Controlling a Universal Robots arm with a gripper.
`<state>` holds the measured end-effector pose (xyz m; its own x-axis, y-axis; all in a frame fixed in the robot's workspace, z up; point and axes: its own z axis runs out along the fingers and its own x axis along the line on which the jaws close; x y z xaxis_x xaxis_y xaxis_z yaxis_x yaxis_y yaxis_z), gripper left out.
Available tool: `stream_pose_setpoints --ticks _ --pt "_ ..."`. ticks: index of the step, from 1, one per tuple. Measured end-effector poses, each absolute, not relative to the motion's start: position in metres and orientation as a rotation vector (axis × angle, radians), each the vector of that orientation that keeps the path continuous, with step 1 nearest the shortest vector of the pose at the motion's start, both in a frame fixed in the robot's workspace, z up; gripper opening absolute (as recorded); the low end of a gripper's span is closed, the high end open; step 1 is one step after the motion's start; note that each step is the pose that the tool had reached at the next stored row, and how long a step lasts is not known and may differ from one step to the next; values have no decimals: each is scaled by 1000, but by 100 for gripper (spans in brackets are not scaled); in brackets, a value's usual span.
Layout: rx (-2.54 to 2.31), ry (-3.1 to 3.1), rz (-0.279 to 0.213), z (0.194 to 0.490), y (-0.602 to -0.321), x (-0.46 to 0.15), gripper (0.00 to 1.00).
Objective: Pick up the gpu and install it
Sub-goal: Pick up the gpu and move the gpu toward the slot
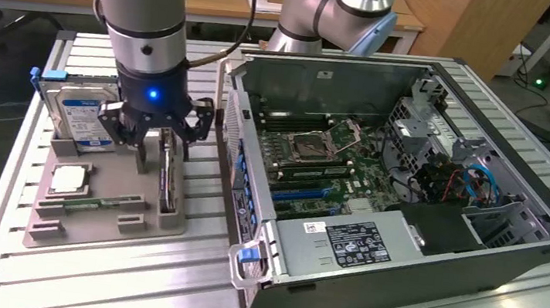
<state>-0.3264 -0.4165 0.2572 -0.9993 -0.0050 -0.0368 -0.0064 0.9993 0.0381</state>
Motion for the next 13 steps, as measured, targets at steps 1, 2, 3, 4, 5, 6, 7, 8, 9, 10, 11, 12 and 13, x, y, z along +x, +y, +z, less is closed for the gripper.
stream_pose_setpoints --ticks 1,2,3,4,5,6,7,8,9,10,11,12,13 --pt "-8 3104 59 255 -416 -326 65" --pt "-6 3104 59 254 -416 -326 65" --pt "-5 3104 59 252 -416 -326 65" --pt "-4 3104 59 250 -416 -326 65" --pt "-3 3104 59 248 -416 -326 65" --pt "-2 3104 59 246 -416 -326 65" --pt "-1 3104 59 245 -416 -326 65" --pt "-1 3104 59 243 -416 -326 65" --pt "0 3104 59 242 -416 -326 65" --pt "0 3104 59 241 -416 -326 65" --pt "1 3104 59 240 -416 -326 65" --pt "1 3104 59 239 -416 -326 65" --pt "3 3104 59 238 -416 -326 65"
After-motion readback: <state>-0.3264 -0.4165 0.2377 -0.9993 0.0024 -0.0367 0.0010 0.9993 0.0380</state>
